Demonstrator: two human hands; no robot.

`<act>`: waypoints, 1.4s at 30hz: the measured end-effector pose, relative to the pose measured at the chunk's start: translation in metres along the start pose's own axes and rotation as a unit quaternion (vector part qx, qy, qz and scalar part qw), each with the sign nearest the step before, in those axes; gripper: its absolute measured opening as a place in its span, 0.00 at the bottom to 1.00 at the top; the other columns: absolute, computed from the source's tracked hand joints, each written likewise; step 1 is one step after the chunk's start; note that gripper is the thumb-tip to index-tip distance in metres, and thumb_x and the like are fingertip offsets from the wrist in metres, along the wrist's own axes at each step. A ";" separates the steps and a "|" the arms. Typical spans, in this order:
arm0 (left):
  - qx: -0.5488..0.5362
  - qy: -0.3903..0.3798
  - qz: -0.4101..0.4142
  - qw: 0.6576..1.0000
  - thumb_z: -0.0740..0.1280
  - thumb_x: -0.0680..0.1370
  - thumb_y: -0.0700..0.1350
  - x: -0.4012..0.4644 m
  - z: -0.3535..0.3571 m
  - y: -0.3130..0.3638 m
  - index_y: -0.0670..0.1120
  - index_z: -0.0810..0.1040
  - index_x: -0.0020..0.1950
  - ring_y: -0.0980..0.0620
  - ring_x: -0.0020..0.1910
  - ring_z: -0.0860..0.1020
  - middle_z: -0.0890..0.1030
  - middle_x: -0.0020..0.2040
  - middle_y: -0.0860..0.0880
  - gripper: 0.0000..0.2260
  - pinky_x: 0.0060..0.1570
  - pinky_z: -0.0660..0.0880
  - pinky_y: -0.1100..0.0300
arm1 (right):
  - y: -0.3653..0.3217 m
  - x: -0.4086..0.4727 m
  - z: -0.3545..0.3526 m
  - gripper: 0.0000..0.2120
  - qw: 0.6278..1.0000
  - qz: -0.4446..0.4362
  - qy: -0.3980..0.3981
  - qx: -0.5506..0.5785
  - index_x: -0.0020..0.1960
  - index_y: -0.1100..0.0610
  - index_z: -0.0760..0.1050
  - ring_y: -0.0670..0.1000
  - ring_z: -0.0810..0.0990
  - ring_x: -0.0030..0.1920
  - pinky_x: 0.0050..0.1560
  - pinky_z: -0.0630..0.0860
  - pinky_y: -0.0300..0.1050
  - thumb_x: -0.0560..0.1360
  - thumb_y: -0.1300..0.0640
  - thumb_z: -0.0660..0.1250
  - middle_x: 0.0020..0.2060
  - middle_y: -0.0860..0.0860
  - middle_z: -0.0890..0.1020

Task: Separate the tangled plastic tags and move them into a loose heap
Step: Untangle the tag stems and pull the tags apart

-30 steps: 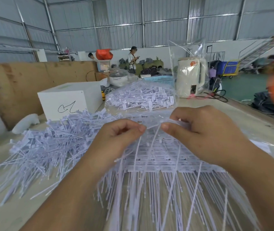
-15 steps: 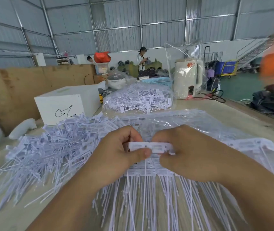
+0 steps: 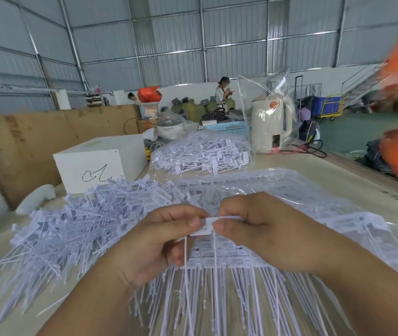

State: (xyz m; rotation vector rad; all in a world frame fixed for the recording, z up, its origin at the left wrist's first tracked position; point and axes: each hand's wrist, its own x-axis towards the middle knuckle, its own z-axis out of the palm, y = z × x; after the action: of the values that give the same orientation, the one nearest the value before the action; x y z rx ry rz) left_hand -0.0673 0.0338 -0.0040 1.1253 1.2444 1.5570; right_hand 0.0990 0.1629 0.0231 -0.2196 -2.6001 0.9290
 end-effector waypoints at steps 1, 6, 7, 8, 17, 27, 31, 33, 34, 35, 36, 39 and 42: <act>-0.015 -0.004 -0.005 1.000 0.84 0.55 0.53 0.000 -0.001 0.000 0.43 0.85 0.43 0.56 0.19 0.68 0.76 0.30 0.45 0.22 0.21 0.66 0.66 | 0.000 0.000 -0.001 0.16 1.000 0.003 -0.002 0.007 0.34 0.48 0.70 0.43 0.67 0.25 0.30 0.65 0.39 0.80 0.48 0.63 0.25 0.43 0.72; 0.022 0.037 0.000 0.999 0.77 0.65 0.46 0.004 0.006 -0.003 0.44 0.85 0.40 0.53 0.18 0.68 0.74 0.26 0.45 0.08 0.20 0.67 0.66 | 0.003 0.000 -0.005 0.13 0.997 0.064 -0.053 0.009 0.39 0.51 0.75 0.44 0.73 0.30 0.33 0.70 0.41 0.78 0.46 0.65 0.31 0.43 0.78; 0.045 0.048 0.008 0.998 0.76 0.65 0.45 0.005 0.008 -0.004 0.44 0.85 0.40 0.52 0.19 0.68 0.73 0.25 0.46 0.06 0.21 0.66 0.66 | 0.004 0.000 -0.004 0.12 0.994 0.083 -0.070 0.002 0.39 0.49 0.74 0.43 0.74 0.31 0.35 0.71 0.41 0.78 0.44 0.65 0.33 0.44 0.80; 0.076 0.057 0.016 0.995 0.77 0.65 0.45 0.006 0.009 -0.006 0.45 0.85 0.40 0.51 0.20 0.68 0.72 0.25 0.45 0.07 0.22 0.66 0.66 | 0.006 0.001 -0.004 0.11 0.991 0.099 -0.085 -0.001 0.40 0.46 0.74 0.43 0.76 0.32 0.36 0.72 0.40 0.78 0.43 0.64 0.36 0.45 0.81; 0.136 0.085 0.025 0.987 0.73 0.68 0.53 0.006 0.013 -0.009 0.45 0.84 0.39 0.50 0.25 0.69 0.74 0.27 0.46 0.11 0.25 0.68 0.62 | 0.012 0.005 -0.001 0.09 0.989 0.079 -0.083 0.093 0.44 0.47 0.79 0.44 0.79 0.37 0.41 0.76 0.41 0.77 0.43 0.66 0.39 0.48 0.83; 0.139 0.074 0.025 0.987 0.72 0.71 0.54 0.009 0.017 -0.013 0.46 0.82 0.37 0.49 0.29 0.73 0.77 0.31 0.44 0.11 0.30 0.72 0.59 | 0.020 0.010 -0.004 0.09 0.996 0.062 -0.056 0.039 0.44 0.54 0.80 0.44 0.72 0.29 0.34 0.70 0.39 0.78 0.50 0.67 0.30 0.46 0.75; 0.282 0.124 0.076 0.948 0.65 0.79 0.47 0.018 0.026 -0.012 0.44 0.80 0.38 0.54 0.24 0.68 0.71 0.25 0.51 0.13 0.26 0.65 0.65 | 0.024 0.013 -0.011 0.12 0.999 0.031 -0.035 -0.019 0.44 0.60 0.78 0.43 0.69 0.29 0.31 0.65 0.35 0.78 0.52 0.67 0.28 0.44 0.72; 0.305 0.149 0.099 0.936 0.64 0.80 0.47 0.022 0.033 -0.013 0.40 0.77 0.38 0.57 0.24 0.64 0.67 0.24 0.54 0.14 0.26 0.61 0.67 | 0.028 0.010 -0.012 0.12 1.000 0.012 -0.004 -0.020 0.43 0.62 0.77 0.41 0.68 0.27 0.29 0.65 0.32 0.79 0.54 0.67 0.27 0.43 0.72; 0.305 0.161 0.108 0.932 0.64 0.80 0.47 0.024 0.037 -0.013 0.40 0.76 0.38 0.58 0.24 0.64 0.67 0.24 0.55 0.14 0.26 0.61 0.67 | 0.031 0.007 -0.011 0.11 1.000 0.006 0.020 -0.015 0.43 0.61 0.77 0.41 0.69 0.26 0.29 0.65 0.33 0.79 0.54 0.67 0.26 0.42 0.73; 0.294 0.174 0.114 0.933 0.63 0.81 0.47 0.026 0.042 -0.014 0.42 0.75 0.36 0.58 0.23 0.64 0.67 0.24 0.55 0.15 0.25 0.61 0.67 | 0.035 0.005 -0.009 0.11 0.999 0.001 0.050 -0.006 0.43 0.61 0.78 0.41 0.69 0.26 0.28 0.64 0.34 0.79 0.54 0.67 0.25 0.42 0.73; 0.265 0.188 0.113 0.939 0.63 0.81 0.46 0.029 0.048 -0.013 0.43 0.75 0.34 0.58 0.23 0.64 0.67 0.24 0.54 0.16 0.24 0.61 0.67 | 0.039 0.003 -0.006 0.10 0.996 -0.002 0.085 0.010 0.43 0.60 0.78 0.42 0.69 0.25 0.28 0.64 0.36 0.79 0.54 0.66 0.25 0.43 0.72; 0.103 0.234 0.097 0.962 0.64 0.81 0.44 0.039 0.062 -0.008 0.48 0.78 0.30 0.57 0.20 0.62 0.67 0.24 0.51 0.19 0.21 0.59 0.67 | 0.042 0.001 0.004 0.10 0.981 -0.025 0.181 0.070 0.41 0.57 0.77 0.44 0.66 0.25 0.29 0.63 0.39 0.80 0.54 0.65 0.24 0.44 0.69; 0.042 0.255 0.098 0.961 0.64 0.80 0.46 0.042 0.071 -0.009 0.49 0.79 0.29 0.56 0.20 0.62 0.67 0.24 0.50 0.19 0.19 0.59 0.66 | 0.040 -0.001 0.011 0.11 0.972 -0.046 0.218 0.075 0.38 0.48 0.75 0.44 0.66 0.25 0.28 0.63 0.40 0.79 0.51 0.64 0.24 0.44 0.70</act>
State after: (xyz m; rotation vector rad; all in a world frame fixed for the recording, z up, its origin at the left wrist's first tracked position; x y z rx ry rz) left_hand -0.0088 0.0925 0.0011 0.9493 1.5817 2.0476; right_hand 0.0960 0.1869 -0.0106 -0.2316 -2.1114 0.9207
